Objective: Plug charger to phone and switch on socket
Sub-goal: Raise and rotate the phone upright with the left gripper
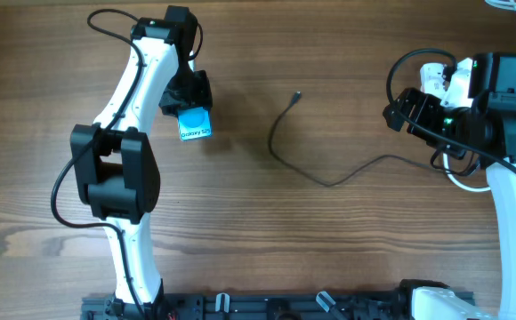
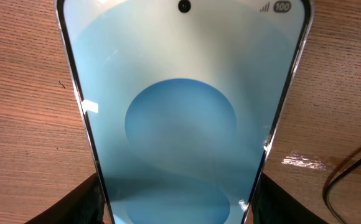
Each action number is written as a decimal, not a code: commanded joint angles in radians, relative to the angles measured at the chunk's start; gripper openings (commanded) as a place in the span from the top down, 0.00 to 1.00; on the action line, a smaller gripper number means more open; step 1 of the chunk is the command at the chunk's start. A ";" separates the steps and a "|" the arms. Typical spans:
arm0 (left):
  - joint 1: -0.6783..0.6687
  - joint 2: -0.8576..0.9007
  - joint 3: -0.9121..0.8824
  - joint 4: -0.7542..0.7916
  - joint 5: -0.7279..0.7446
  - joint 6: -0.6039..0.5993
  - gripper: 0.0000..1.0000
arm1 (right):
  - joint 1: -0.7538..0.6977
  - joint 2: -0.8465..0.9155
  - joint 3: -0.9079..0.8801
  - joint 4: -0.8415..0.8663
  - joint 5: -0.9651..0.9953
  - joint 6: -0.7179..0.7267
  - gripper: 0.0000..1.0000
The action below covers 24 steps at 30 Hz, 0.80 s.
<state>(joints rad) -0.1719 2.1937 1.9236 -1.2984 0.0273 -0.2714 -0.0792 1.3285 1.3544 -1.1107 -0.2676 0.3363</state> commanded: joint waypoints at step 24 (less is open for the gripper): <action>0.000 -0.124 0.028 -0.035 0.628 -0.419 0.96 | 0.003 -0.008 0.012 -0.002 0.013 -0.003 0.00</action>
<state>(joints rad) -0.1719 2.1185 1.9236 -1.3109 0.4530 -0.5724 -0.0788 1.3285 1.3544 -1.1118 -0.2676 0.3363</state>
